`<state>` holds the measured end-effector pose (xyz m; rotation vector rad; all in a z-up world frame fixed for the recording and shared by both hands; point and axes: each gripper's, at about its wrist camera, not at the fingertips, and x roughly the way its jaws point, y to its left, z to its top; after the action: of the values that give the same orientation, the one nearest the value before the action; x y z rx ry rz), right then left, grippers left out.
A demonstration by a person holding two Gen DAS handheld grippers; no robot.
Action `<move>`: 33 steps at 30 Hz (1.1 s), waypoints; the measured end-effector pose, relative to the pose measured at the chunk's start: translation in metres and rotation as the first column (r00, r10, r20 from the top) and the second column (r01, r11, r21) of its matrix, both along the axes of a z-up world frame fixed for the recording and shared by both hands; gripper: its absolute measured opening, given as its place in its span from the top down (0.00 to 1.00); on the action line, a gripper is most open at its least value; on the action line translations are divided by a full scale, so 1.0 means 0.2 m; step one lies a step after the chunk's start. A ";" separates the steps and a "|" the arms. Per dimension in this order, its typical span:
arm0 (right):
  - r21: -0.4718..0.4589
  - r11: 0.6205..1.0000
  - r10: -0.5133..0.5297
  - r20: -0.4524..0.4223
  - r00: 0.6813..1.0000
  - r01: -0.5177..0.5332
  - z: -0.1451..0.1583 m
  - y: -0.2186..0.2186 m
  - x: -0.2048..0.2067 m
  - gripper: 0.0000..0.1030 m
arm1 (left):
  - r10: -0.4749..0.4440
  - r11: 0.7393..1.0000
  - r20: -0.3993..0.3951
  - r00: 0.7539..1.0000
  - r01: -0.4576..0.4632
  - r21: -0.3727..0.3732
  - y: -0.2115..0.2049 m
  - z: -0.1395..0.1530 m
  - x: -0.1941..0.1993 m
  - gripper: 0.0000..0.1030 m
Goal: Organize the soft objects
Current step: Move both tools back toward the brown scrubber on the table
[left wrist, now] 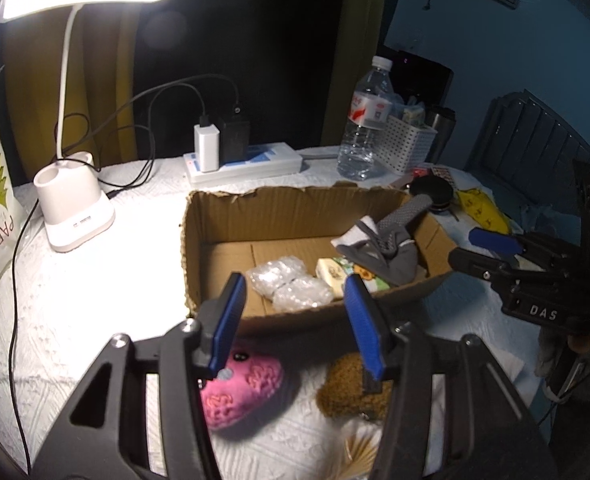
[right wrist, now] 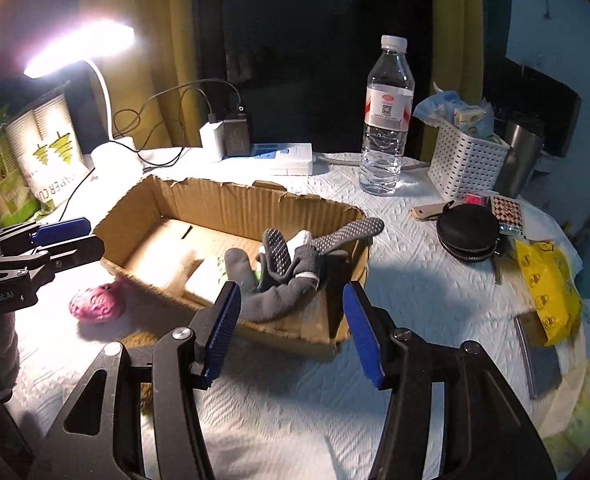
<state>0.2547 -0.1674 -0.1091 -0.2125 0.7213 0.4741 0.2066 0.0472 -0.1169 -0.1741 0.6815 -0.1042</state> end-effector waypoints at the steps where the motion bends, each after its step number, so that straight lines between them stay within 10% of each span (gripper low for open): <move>1: 0.002 1.000 0.000 0.001 1.000 0.000 0.00 -0.01 -0.02 0.45 | -0.001 1.000 0.003 1.000 0.001 0.001 -0.01 0.01 -0.02 0.49; 33: 0.037 0.995 -0.085 -0.113 0.990 0.090 -0.26 -0.34 -0.39 0.45 | -0.056 0.998 -0.066 0.996 0.057 0.018 -0.22 -0.20 -0.38 0.48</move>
<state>0.1768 -0.2348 -0.1604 -0.1152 0.8255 0.4195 0.1316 0.0024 -0.1566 -0.1400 0.7530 -0.1465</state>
